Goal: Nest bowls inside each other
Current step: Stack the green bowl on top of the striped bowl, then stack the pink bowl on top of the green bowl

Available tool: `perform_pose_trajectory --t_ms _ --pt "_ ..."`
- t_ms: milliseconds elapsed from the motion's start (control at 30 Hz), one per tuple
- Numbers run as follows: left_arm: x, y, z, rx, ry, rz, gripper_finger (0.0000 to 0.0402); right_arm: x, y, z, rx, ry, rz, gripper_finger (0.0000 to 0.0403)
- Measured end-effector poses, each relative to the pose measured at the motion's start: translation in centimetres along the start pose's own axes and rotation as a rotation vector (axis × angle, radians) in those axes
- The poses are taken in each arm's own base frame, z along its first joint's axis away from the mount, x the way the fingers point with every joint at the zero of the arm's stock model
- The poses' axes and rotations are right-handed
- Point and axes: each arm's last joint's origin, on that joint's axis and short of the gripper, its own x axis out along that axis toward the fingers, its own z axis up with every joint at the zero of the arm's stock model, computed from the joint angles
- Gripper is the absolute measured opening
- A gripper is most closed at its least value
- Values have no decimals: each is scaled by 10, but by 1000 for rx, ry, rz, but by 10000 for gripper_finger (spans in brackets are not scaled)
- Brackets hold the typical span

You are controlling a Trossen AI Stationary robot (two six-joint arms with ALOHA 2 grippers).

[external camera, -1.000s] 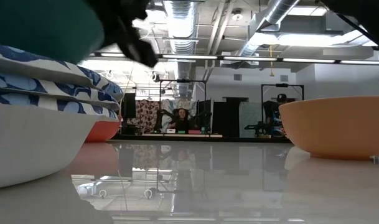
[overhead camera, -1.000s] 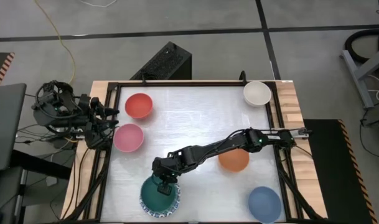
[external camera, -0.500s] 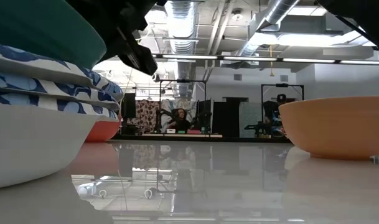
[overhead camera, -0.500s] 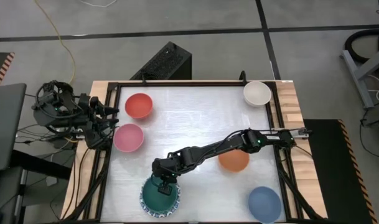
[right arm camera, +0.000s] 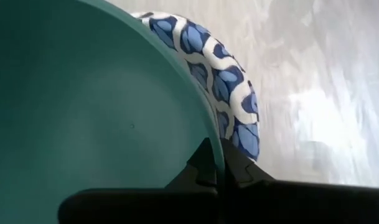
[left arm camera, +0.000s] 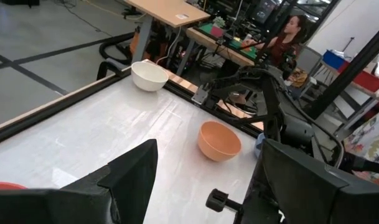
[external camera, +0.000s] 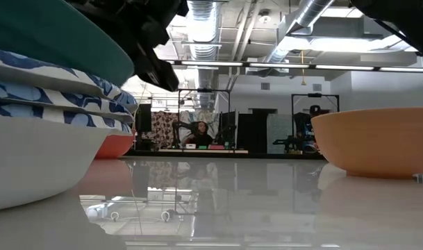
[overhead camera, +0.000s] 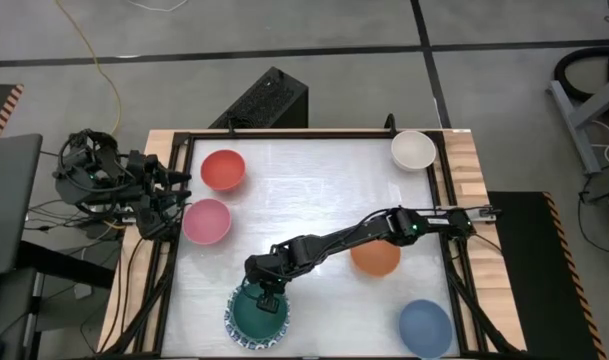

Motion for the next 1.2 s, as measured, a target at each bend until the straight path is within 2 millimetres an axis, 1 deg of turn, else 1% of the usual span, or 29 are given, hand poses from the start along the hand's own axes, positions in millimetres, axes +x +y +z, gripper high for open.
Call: perform_pose_trajectory --t_ms 167,267,600,833,933,1033,1133,1200 --pt "0 0 0 4 0 4 275 0 -2 -4 -23 43 -20 10" --pt "0 0 0 3 0 4 275 0 -1 -4 -47 45 2 20" --pt "0 0 0 -6 -1 4 275 0 0 -3 -66 61 53 95" --pt "0 0 0 -22 -1 4 275 -4 -2 7 -57 -10 80 149" --pt "0 0 0 -23 -1 3 275 -11 -3 11 -51 -24 79 159" --pt "0 0 0 -25 -1 3 275 -23 -4 16 -46 -54 70 161" --pt "0 0 0 -32 0 3 275 -40 -10 25 -52 -105 43 161" --pt "0 1 -1 -40 -1 9 275 -54 -19 34 -56 -155 9 160"
